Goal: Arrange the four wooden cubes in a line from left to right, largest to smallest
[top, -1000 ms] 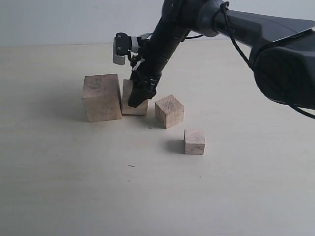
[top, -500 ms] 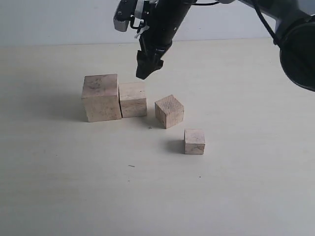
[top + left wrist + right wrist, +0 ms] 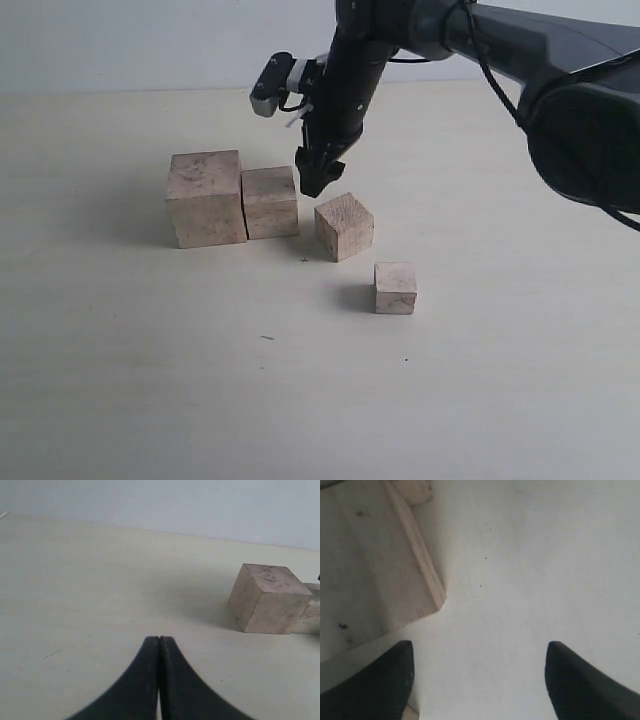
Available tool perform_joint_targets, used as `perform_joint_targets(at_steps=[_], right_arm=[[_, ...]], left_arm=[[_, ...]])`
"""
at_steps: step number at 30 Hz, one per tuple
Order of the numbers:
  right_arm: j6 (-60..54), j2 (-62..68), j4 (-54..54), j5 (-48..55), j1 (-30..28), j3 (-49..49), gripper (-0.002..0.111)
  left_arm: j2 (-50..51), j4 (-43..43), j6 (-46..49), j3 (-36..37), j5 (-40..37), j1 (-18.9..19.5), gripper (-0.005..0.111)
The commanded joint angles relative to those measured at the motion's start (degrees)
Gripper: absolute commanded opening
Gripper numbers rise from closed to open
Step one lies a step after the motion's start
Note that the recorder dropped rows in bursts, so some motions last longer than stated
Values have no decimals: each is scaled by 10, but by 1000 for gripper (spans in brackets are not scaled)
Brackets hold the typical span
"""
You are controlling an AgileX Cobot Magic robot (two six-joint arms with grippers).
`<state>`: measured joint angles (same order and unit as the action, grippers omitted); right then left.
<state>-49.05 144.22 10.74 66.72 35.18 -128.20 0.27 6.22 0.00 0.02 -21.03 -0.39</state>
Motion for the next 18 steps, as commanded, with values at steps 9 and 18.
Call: perform_joint_targets(at_steps=[9, 18], right_arm=[[10, -2, 39, 11, -3, 0, 69], [74, -60, 17, 32, -3, 0, 69]], left_arm=[[-3, 0, 0, 0, 3, -3, 0], [-3, 0, 0, 0, 3, -3, 0]])
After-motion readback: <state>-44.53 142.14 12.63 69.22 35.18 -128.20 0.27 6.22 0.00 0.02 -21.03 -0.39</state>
